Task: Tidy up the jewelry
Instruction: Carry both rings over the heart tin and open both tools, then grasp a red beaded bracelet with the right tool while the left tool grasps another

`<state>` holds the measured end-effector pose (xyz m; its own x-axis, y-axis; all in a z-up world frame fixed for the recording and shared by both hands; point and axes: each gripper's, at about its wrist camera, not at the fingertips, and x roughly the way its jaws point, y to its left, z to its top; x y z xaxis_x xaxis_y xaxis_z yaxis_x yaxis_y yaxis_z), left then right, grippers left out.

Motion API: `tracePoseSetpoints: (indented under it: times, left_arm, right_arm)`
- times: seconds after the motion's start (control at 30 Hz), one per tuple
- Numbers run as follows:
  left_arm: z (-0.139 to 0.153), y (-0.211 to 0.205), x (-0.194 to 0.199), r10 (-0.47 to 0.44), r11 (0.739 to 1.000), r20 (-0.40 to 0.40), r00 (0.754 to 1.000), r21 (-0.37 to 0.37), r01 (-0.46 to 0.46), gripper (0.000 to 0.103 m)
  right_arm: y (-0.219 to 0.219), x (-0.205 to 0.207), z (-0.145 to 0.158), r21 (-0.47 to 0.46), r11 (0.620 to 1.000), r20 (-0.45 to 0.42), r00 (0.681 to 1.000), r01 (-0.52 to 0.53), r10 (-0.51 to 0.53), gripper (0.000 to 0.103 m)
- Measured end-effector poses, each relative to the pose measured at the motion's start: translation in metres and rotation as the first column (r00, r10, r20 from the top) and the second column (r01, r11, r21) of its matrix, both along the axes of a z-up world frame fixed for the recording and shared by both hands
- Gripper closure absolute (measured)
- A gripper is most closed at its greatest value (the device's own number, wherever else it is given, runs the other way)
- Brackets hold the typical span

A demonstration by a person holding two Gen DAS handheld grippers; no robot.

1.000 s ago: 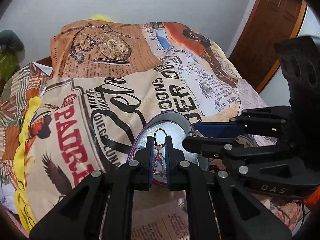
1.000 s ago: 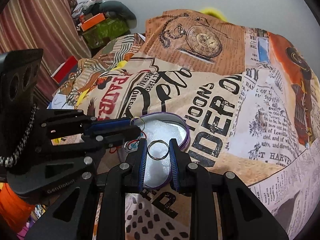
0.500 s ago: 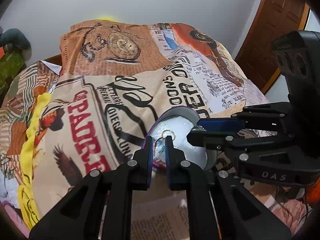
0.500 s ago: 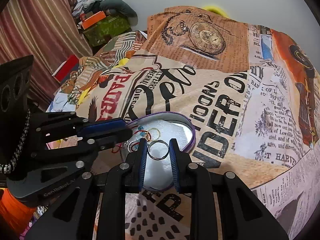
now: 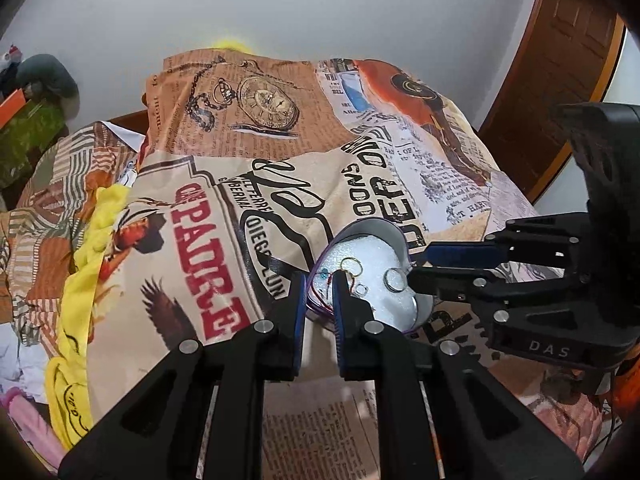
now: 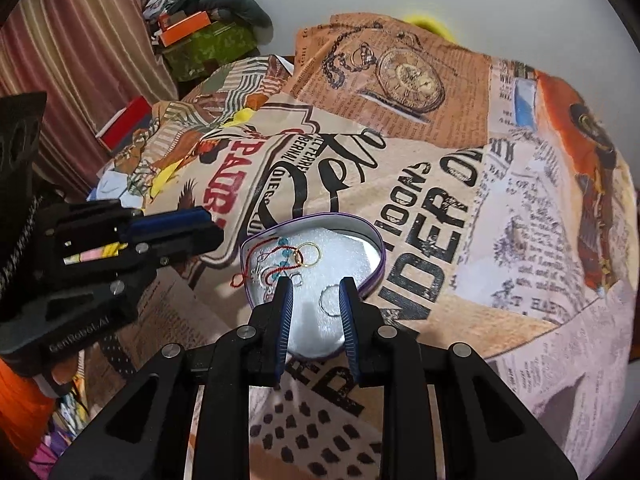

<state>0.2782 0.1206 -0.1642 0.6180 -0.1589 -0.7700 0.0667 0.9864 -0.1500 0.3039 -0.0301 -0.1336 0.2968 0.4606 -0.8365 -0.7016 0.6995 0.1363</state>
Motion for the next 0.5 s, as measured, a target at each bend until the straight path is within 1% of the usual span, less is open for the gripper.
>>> tracePoseSetpoints:
  times: [0.27,0.33,0.4,0.5]
  left_arm:
    - [0.019,-0.014,-0.019,-0.010,1.000,0.020,1.000,0.014,0.010,0.091]
    - [0.025,-0.019,-0.025,-0.013,1.000,0.029,0.999,0.015,0.013,0.087]
    - [0.030,-0.024,-0.030,-0.015,1.000,0.038,0.999,0.015,0.014,0.079]
    - [0.038,-0.033,-0.039,-0.023,1.000,0.050,0.998,0.015,0.022,0.078]
  right_arm:
    - [-0.021,-0.025,0.027,0.005,1.000,0.078,0.997,0.009,-0.009,0.080]
    - [-0.028,-0.030,0.034,0.008,1.000,0.095,0.995,0.016,-0.017,0.080]
    - [-0.037,-0.036,0.041,0.016,1.000,0.111,0.993,0.025,-0.027,0.080]
    - [-0.050,-0.042,0.050,0.026,0.999,0.133,0.990,0.043,-0.046,0.080]
